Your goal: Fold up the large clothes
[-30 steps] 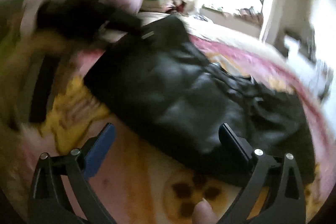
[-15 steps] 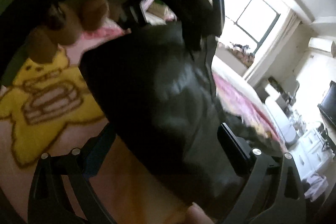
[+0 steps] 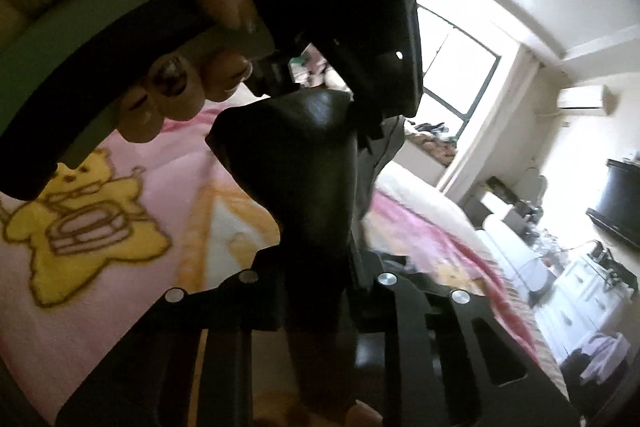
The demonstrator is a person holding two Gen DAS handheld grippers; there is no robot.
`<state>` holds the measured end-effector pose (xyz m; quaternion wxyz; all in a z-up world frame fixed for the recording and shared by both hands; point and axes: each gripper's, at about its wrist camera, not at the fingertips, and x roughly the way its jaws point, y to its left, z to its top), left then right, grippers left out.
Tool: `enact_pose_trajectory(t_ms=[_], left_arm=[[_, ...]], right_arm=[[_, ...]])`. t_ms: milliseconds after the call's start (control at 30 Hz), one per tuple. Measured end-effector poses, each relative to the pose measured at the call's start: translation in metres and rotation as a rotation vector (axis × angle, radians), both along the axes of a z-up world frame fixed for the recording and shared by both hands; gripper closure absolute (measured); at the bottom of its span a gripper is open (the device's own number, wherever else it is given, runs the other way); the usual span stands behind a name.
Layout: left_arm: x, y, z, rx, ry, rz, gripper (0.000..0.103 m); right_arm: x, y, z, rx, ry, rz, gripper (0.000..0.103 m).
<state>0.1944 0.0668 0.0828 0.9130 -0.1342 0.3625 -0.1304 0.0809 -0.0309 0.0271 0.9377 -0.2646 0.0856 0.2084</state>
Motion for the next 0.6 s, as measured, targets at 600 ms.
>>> enact_pose_trajectory(t_ms=[600], left_arm=[[0.028,-0.156,0.023,0.133,-0.013,-0.184,0.07]], right_arm=[[0.025,-0.123,0.003,0.218,0.06,-0.215,0.086]])
